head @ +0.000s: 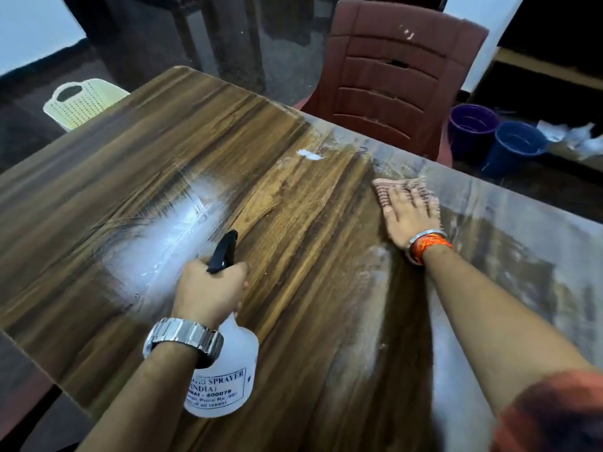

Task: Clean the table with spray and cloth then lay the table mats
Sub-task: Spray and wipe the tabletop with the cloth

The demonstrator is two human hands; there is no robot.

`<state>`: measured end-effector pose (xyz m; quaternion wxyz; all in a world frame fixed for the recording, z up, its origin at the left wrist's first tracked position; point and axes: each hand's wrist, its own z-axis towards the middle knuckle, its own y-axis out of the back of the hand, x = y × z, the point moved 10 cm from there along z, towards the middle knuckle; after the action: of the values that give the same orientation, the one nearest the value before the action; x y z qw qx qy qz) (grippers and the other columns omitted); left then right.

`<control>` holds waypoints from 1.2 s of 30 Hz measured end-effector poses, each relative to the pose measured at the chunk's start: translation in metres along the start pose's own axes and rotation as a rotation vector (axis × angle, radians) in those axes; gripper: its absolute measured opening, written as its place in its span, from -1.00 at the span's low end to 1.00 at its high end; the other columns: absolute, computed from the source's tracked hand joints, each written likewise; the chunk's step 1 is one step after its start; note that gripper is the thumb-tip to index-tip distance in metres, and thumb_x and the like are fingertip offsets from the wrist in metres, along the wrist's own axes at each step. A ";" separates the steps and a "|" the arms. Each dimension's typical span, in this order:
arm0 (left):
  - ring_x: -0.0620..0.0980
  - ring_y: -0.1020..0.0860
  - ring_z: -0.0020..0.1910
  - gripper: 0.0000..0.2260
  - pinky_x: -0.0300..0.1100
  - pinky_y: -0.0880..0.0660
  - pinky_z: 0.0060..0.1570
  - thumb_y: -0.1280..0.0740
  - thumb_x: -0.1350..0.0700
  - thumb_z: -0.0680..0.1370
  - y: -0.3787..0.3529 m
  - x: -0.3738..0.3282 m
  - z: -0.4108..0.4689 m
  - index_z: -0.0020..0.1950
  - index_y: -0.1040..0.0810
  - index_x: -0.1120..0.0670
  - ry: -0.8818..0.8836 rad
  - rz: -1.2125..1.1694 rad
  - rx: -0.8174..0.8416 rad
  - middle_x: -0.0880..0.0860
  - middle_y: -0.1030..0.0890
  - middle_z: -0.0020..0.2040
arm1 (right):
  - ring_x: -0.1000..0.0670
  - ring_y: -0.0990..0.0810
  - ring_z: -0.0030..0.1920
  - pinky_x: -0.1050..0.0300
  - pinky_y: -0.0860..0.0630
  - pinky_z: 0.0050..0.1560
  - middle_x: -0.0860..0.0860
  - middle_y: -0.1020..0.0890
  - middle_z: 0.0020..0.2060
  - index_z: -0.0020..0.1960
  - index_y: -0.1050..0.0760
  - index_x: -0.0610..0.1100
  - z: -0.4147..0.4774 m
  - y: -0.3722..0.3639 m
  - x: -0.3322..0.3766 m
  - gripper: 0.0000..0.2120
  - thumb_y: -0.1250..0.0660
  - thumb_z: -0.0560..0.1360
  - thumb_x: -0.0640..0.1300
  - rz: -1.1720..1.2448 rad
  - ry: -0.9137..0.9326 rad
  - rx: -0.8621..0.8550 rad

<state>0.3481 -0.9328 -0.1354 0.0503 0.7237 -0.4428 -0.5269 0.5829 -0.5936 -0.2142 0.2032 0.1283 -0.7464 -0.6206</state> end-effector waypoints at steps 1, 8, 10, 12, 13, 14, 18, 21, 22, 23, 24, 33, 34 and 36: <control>0.00 -0.49 -0.62 -0.80 -0.12 -0.52 -0.29 -0.40 0.12 0.45 -0.001 0.001 -0.005 -0.28 -0.65 0.24 -0.010 0.005 0.000 0.16 -0.61 -0.50 | -0.02 0.05 0.54 -0.16 0.18 0.49 0.11 -0.03 0.55 0.55 0.00 0.06 -0.004 -0.002 -0.010 -0.48 0.12 0.61 0.12 0.016 -0.064 0.012; -0.01 -0.45 -0.66 -0.78 -0.17 -0.48 -0.36 -0.40 0.13 0.48 -0.024 0.002 -0.055 -0.24 -0.65 0.28 -0.025 -0.021 0.092 0.04 -0.53 -0.59 | -0.09 -0.20 0.49 -0.22 -0.06 0.44 0.05 -0.32 0.46 0.49 -0.26 0.02 -0.169 -0.038 0.128 -0.48 0.06 0.57 0.12 -0.114 0.567 -0.048; 0.00 -0.44 -0.65 -0.77 -0.14 -0.50 -0.33 -0.41 0.12 0.47 -0.033 0.000 -0.069 -0.27 -0.64 0.29 -0.036 -0.024 0.127 0.06 -0.51 -0.60 | -0.03 -0.23 0.48 -0.17 -0.08 0.43 0.10 -0.33 0.45 0.49 -0.24 0.06 -0.214 -0.042 0.122 -0.50 0.10 0.60 0.13 -0.107 0.651 0.003; -0.02 -0.43 -0.66 -0.77 -0.15 -0.50 -0.36 -0.41 0.13 0.47 -0.040 0.001 -0.082 -0.25 -0.64 0.30 -0.049 -0.023 0.155 0.04 -0.51 -0.58 | -0.02 -0.16 0.51 -0.14 0.00 0.48 0.09 -0.24 0.49 0.50 -0.19 0.09 -0.210 -0.030 0.065 -0.50 0.10 0.60 0.15 -0.121 0.526 -0.042; -0.03 -0.43 -0.67 -0.76 -0.18 -0.48 -0.38 -0.41 0.13 0.48 -0.043 0.001 -0.089 -0.22 -0.65 0.32 -0.059 -0.017 0.162 0.04 -0.51 -0.57 | -0.03 -0.12 0.52 -0.10 0.06 0.50 0.07 -0.20 0.50 0.51 -0.17 0.10 -0.198 -0.019 0.024 -0.49 0.10 0.58 0.16 -0.090 0.370 -0.068; -0.03 -0.42 -0.67 -0.76 -0.20 -0.45 -0.40 -0.42 0.13 0.49 -0.044 0.003 -0.095 -0.19 -0.65 0.33 -0.070 -0.011 0.169 0.05 -0.51 -0.56 | -0.02 -0.10 0.52 -0.06 0.12 0.50 0.06 -0.17 0.52 0.51 -0.16 0.10 -0.186 -0.008 -0.024 -0.47 0.11 0.57 0.17 -0.058 0.181 -0.107; -0.03 -0.41 -0.65 -0.80 -0.16 -0.47 -0.39 -0.43 0.14 0.49 -0.051 0.012 -0.109 -0.17 -0.64 0.29 -0.088 -0.025 0.200 -0.01 -0.55 -0.55 | -0.02 -0.01 0.53 -0.13 0.14 0.50 0.12 -0.09 0.54 0.54 -0.04 0.07 -0.179 -0.011 -0.118 -0.48 0.12 0.60 0.13 0.028 -0.254 -0.022; 0.00 -0.42 -0.64 -0.83 -0.11 -0.50 -0.38 -0.44 0.12 0.45 -0.057 0.024 -0.119 -0.19 -0.62 0.23 -0.089 -0.009 0.212 0.01 -0.60 -0.49 | -0.12 -0.17 0.49 -0.21 -0.03 0.46 -0.01 -0.27 0.49 0.51 -0.18 0.01 -0.207 -0.014 -0.050 -0.42 0.09 0.53 0.13 -0.010 -0.025 -0.114; 0.01 -0.43 -0.63 -0.82 -0.09 -0.52 -0.38 -0.44 0.11 0.44 -0.060 0.027 -0.124 -0.19 -0.62 0.23 -0.093 -0.002 0.217 0.03 -0.62 -0.47 | -0.15 -0.21 0.48 -0.23 -0.05 0.45 -0.05 -0.34 0.45 0.49 -0.23 -0.02 -0.228 -0.014 -0.017 -0.44 0.01 0.52 0.11 -0.019 0.119 -0.154; 0.03 -0.44 -0.62 -0.81 -0.06 -0.53 -0.36 -0.44 0.09 0.42 -0.062 0.029 -0.131 -0.20 -0.63 0.23 -0.098 0.006 0.225 0.06 -0.63 -0.45 | -0.15 -0.20 0.48 -0.24 -0.02 0.46 -0.07 -0.36 0.44 0.49 -0.24 -0.04 -0.257 -0.017 0.014 -0.45 -0.06 0.52 0.08 -0.033 0.265 -0.175; 0.03 -0.46 -0.61 -0.80 -0.02 -0.56 -0.33 -0.44 0.07 0.40 -0.064 0.033 -0.138 -0.22 -0.64 0.21 -0.101 0.019 0.233 0.08 -0.64 -0.45 | -0.14 -0.15 0.50 -0.24 0.03 0.47 -0.06 -0.34 0.45 0.51 -0.20 -0.05 -0.290 -0.024 0.042 -0.44 -0.10 0.53 0.06 -0.040 0.388 -0.180; -0.04 -0.44 -0.64 -0.83 -0.15 -0.54 -0.42 -0.43 0.11 0.44 -0.068 0.046 -0.209 -0.28 -0.61 0.19 -0.129 0.043 0.227 0.01 -0.59 -0.50 | 0.00 -0.10 0.52 -0.16 0.02 0.48 0.10 -0.26 0.49 0.52 -0.17 0.09 -0.401 -0.046 -0.008 -0.49 0.02 0.59 0.13 -0.067 0.430 -0.052; -0.05 -0.43 -0.65 -0.84 -0.20 -0.51 -0.46 -0.43 0.12 0.45 -0.069 0.050 -0.219 -0.26 -0.61 0.19 -0.130 0.044 0.230 -0.02 -0.57 -0.53 | 0.01 -0.06 0.53 -0.16 0.04 0.49 0.10 -0.22 0.50 0.52 -0.15 0.10 -0.389 -0.038 -0.049 -0.48 0.08 0.58 0.16 -0.066 0.273 -0.065; -0.07 -0.44 -0.65 -0.85 -0.27 -0.47 -0.52 -0.42 0.12 0.45 -0.069 0.057 -0.238 -0.24 -0.63 0.20 -0.133 0.054 0.225 -0.04 -0.54 -0.57 | 0.05 0.01 0.53 -0.11 0.14 0.50 0.14 -0.12 0.53 0.54 -0.05 0.12 -0.376 -0.031 -0.120 -0.41 0.21 0.53 0.20 -0.023 -0.034 -0.015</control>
<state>0.5836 -1.0245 -0.1095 -0.0467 0.6758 -0.5211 -0.5192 0.8607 -0.8750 -0.2065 0.1842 0.1247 -0.7436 -0.6305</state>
